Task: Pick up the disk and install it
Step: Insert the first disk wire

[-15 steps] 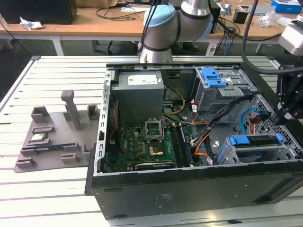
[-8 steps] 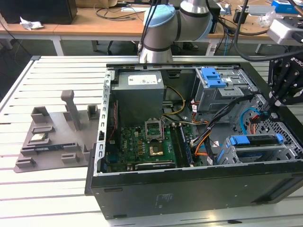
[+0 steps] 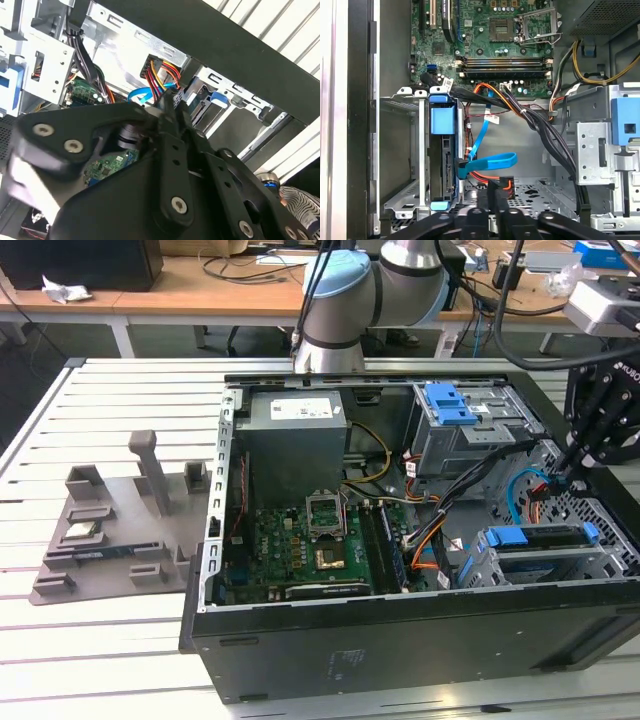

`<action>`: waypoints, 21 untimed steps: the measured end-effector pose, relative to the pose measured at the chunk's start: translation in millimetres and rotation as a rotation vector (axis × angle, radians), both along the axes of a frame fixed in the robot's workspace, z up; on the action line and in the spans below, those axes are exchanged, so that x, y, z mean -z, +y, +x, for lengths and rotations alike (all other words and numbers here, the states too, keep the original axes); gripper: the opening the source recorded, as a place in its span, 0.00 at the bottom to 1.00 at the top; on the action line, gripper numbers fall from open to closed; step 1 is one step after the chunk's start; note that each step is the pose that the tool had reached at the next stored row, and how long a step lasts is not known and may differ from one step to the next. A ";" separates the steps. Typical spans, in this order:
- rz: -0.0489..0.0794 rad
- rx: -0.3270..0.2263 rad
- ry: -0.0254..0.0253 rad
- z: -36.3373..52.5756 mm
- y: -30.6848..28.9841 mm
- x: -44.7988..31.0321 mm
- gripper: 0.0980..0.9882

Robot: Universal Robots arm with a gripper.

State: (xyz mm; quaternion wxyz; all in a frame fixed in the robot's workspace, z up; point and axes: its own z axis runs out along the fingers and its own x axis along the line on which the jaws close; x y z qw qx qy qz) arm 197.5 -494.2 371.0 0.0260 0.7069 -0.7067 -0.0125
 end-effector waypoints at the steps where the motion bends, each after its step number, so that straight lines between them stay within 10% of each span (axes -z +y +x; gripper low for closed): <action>1: 0.000 0.000 0.0000 0.0 0.0 0.0 0.15; 4: -0.002 0.000 0.0001 0.0 0.3 0.7 0.30; 15: -0.064 0.000 0.0001 0.0 8.1 13.1 0.30; 21: -0.067 0.000 0.0001 0.0 8.0 13.3 0.30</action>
